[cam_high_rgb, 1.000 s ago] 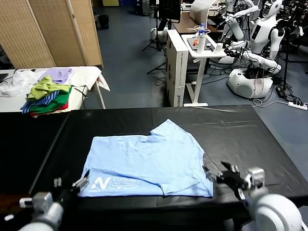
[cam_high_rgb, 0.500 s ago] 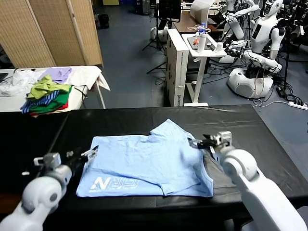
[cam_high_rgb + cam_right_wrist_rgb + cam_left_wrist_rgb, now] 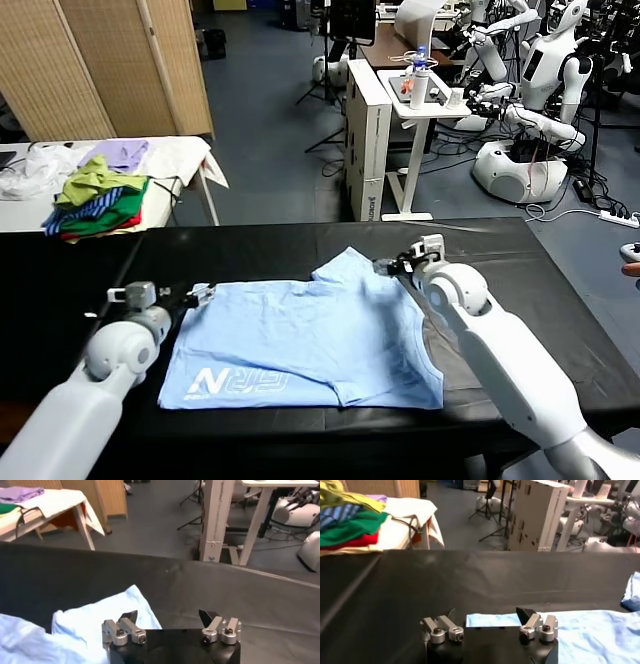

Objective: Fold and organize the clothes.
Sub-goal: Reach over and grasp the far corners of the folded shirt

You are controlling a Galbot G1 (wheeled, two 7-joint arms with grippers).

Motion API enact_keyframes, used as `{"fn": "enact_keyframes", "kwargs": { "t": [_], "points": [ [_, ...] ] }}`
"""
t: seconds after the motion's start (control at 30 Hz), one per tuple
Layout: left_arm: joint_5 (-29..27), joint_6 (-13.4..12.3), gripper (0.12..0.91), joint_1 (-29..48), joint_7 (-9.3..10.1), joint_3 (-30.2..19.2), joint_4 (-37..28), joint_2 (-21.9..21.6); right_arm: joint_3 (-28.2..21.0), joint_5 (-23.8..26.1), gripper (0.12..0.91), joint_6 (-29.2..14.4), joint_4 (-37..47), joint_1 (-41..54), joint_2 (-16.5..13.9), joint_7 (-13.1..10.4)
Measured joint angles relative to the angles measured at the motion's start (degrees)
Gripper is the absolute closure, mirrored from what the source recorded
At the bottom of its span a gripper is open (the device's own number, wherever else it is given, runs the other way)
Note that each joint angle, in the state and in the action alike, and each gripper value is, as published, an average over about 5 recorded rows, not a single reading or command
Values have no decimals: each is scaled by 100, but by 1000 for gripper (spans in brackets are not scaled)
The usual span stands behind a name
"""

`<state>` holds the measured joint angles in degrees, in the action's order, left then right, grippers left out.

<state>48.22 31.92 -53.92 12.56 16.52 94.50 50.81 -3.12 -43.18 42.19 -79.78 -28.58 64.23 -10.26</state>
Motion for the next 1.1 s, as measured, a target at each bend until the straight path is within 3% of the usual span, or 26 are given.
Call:
{"fn": "enact_keyframes", "kwargs": {
  "t": [0.17, 0.47, 0.7, 0.83, 0.97, 1.1],
  "points": [
    [14, -14, 123, 57, 16, -27, -130, 22, -57, 69, 128, 0, 141, 14, 43, 70],
    [354, 82, 143, 98, 25, 17, -249, 97, -129, 212, 244, -4, 293, 53, 95, 220],
    [367, 102, 365, 51, 25, 40, -251, 94, -221, 293, 320, -8, 440, 149, 179, 303],
    [354, 98, 513, 29, 21, 42, -241, 93, -252, 318, 467, -10, 523, 192, 231, 346],
    [346, 99, 612, 22, 7, 41, -230, 94, -259, 380, 700, -12, 564, 195, 258, 393],
    [320, 83, 682, 40, -5, 39, -251, 93, -234, 452, 837, -12, 557, 157, 262, 425]
  ]
}}
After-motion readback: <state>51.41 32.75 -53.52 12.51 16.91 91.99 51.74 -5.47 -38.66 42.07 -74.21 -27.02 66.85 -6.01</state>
